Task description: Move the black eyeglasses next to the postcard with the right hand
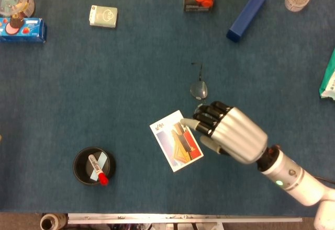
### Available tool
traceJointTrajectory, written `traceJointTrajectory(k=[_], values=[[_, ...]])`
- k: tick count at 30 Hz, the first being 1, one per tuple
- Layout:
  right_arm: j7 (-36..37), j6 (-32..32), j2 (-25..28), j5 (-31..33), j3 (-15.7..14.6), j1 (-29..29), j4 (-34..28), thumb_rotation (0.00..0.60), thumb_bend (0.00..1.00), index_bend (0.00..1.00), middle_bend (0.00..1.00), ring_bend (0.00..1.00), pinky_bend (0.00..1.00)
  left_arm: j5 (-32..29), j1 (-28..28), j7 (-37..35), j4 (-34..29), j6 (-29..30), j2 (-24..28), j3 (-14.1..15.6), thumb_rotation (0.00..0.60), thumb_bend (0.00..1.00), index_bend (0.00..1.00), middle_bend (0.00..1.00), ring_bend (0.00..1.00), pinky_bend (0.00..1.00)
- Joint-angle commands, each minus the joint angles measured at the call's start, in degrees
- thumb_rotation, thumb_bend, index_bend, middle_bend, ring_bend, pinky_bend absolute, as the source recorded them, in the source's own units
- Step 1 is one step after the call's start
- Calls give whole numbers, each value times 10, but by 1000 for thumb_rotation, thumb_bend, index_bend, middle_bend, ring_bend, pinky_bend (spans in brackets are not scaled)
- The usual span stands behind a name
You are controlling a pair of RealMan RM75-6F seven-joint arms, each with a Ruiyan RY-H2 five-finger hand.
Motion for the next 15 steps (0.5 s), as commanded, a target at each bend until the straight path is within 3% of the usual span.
traceJointTrajectory(k=[1,7,15], values=[[17,-6,-2,-22,4,19,19,600,266,300,439,342,443,0,0,-1,0,0,1,0,600,1,565,456,376,463],[22,-21,-1,-38,10,42,47,600,209,300,407,317,443,1,1,-2,-1,2,2,0,600,1,565,456,377,463],[29,-16,-14,-40,21,55,94,600,206,300,400,311,443,1,1,-3,-1,3,2,0,600,2,565,456,377,463]])
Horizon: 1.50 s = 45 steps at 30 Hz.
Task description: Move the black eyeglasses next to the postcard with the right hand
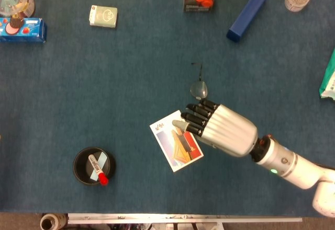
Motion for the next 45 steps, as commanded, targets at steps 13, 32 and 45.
traceJointTrajectory(k=[13,32,45], values=[[37,11,-50,10,12,22,81,600,205,300,400,312,443,3,2,-5,-2,6,3,0,600,1,565,456,377,463],[35,15,-51,36,14,28,107,600,206,300,400,311,443,4,3,-1,-2,5,3,1,600,1,565,456,377,463],[55,9,-71,55,19,39,156,600,207,300,400,311,443,4,2,-4,-2,4,4,1,600,1,565,456,377,463]])
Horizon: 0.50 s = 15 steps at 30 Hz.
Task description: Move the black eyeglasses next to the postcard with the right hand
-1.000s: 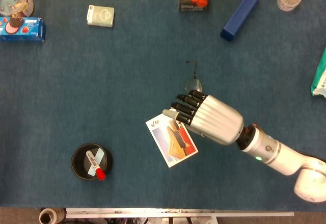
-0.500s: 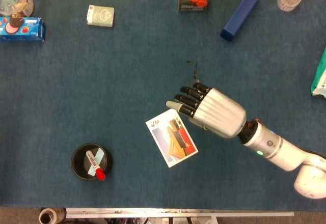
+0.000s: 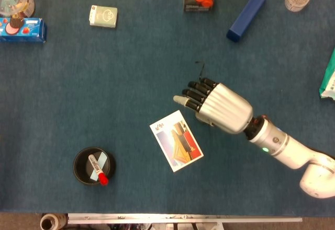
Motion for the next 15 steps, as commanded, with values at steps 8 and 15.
traceJointTrajectory(k=[8,15], values=[[21,-6,-17,16,3,11,39,600,207,300,400,311,443,0,-1,1,0,-2,0,0,600,1,565,456,377,463],[33,-7,-28,25,3,15,65,600,207,300,400,311,443,0,-1,-1,0,-2,1,0,600,1,565,456,377,463]])
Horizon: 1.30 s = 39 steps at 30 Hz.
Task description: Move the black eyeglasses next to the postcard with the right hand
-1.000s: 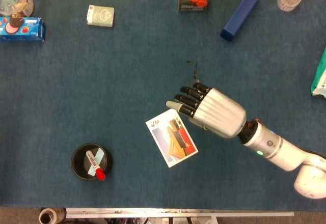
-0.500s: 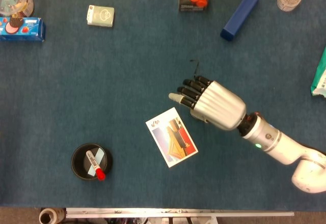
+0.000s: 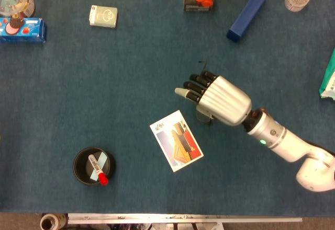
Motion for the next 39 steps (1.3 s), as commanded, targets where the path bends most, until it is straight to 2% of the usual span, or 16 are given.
traceJointTrajectory(k=[1,11,27,39], values=[[4,-1,-4,4,-1,2,9,600,207,300,400,311,443,0,0,0,0,0,0,0,600,1,565,457,377,463],[16,8,-6,5,-6,7,16,600,207,300,400,311,443,-2,0,5,1,-1,-2,0,600,1,565,457,377,463],[-21,35,38,-18,-18,5,-63,600,207,300,400,311,443,-5,-3,19,1,-9,-8,1,600,1,565,457,376,463],[-18,30,32,-10,-18,3,-42,600,207,300,400,311,443,-5,-3,13,1,-9,-6,1,600,1,565,457,377,463]])
